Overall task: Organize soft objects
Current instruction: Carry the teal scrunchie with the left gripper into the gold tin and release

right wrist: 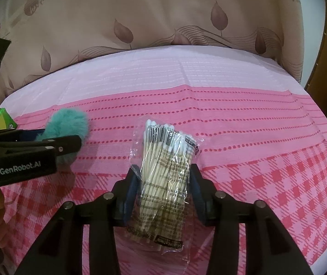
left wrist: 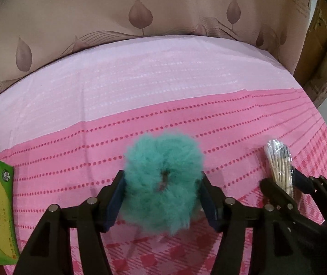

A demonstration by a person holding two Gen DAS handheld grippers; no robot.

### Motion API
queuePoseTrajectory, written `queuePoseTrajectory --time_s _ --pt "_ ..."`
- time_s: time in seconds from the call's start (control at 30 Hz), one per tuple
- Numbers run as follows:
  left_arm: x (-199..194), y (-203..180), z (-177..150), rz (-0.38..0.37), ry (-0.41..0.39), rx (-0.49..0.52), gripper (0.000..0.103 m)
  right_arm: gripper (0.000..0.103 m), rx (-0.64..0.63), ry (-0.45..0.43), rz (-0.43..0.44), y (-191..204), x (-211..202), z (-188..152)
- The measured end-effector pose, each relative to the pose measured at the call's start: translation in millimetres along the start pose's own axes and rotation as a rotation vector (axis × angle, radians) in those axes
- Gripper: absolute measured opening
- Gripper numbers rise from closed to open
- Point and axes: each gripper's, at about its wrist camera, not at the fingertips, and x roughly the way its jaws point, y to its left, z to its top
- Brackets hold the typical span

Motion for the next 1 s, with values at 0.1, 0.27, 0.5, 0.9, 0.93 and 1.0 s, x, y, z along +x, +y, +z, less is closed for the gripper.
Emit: queuePoseTrajectory --time_s 0.1,0.27,0.5,0.9,0.93,1.0 --pt "-2.7 5.1 -1.2 -0.003 -0.002 -0.012 0.031 0.043 -0.002 0.0 -0.003 0.7 0.2 -0.4" --pt "-10.8 7.4 -5.3 0.004 -0.007 -0.025 0.026 0.043 -0.006 0.001 -0.007 1.5 1.3 -0.3" --pt "-27.4 11.6 -10.9 0.012 -0.027 -0.034 0.026 0.044 -0.021 0.003 -0.019 4.9 3.5 0.0" --pt "-82.6 38.0 -24.8 0.064 -0.093 -0.063 0.026 0.041 -0.034 0.0 -0.02 8.1 2.9 -2.6" --pt "-87.2 40.5 -26.1 0.07 -0.099 -0.063 0.026 0.041 -0.037 -0.001 -0.018 9.0 2.7 -2.8" --pt "-96.9 45.7 -28.5 0.083 -0.11 -0.062 0.026 0.039 -0.044 -0.002 -0.018 10.3 2.0 -3.0"
